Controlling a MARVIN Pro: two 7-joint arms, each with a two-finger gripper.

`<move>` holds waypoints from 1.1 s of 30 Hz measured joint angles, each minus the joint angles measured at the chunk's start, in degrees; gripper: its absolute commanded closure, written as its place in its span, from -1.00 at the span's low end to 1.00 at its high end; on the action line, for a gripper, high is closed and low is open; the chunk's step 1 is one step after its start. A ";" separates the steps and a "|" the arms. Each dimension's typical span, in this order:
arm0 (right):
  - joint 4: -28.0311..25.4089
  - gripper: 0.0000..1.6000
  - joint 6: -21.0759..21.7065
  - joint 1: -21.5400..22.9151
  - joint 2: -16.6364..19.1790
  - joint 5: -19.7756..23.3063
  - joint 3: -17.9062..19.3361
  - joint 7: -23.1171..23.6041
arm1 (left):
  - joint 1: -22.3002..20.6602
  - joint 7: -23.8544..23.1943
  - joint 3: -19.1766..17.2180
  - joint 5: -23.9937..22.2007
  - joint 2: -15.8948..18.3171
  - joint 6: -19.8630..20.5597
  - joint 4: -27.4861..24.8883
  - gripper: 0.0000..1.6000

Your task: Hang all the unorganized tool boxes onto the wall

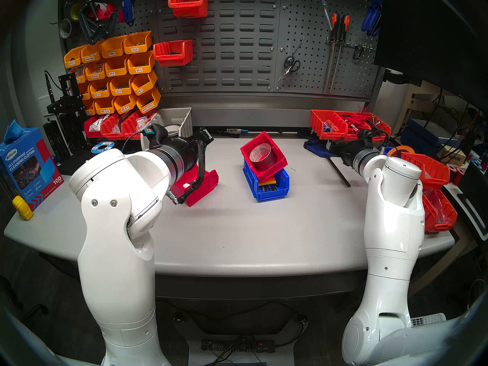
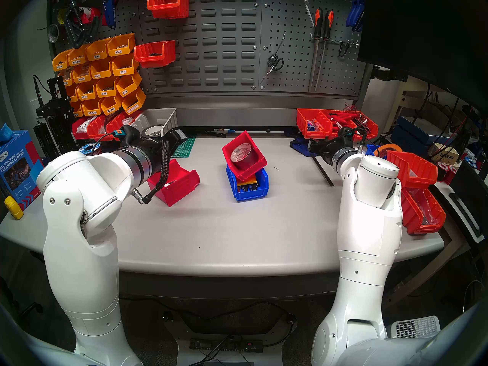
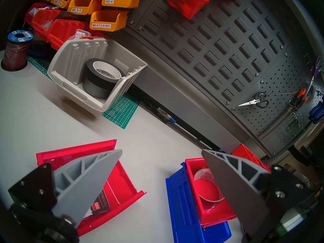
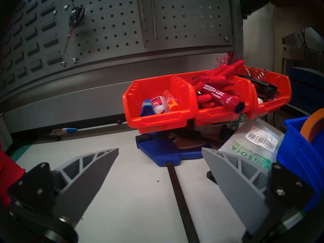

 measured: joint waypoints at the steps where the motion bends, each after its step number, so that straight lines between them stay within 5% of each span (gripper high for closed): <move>1: -0.55 -1.00 -0.14 -0.10 -0.06 0.34 -0.30 0.65 | 0.00 0.00 0.00 0.00 0.00 0.00 0.01 -1.00; 15: -8.14 -1.00 -1.52 -6.40 3.62 5.23 -1.54 13.42 | 0.02 0.00 -0.01 -0.01 0.00 0.00 0.03 -1.00; 24: -8.64 -1.00 -8.00 -10.18 8.00 6.46 0.47 21.56 | 0.02 0.00 -0.01 -0.01 0.00 0.00 0.03 -1.00; 33: -8.56 -1.00 -13.78 -12.27 9.57 5.66 -1.01 24.55 | 0.02 0.00 -0.01 -0.02 0.00 0.00 0.03 -1.00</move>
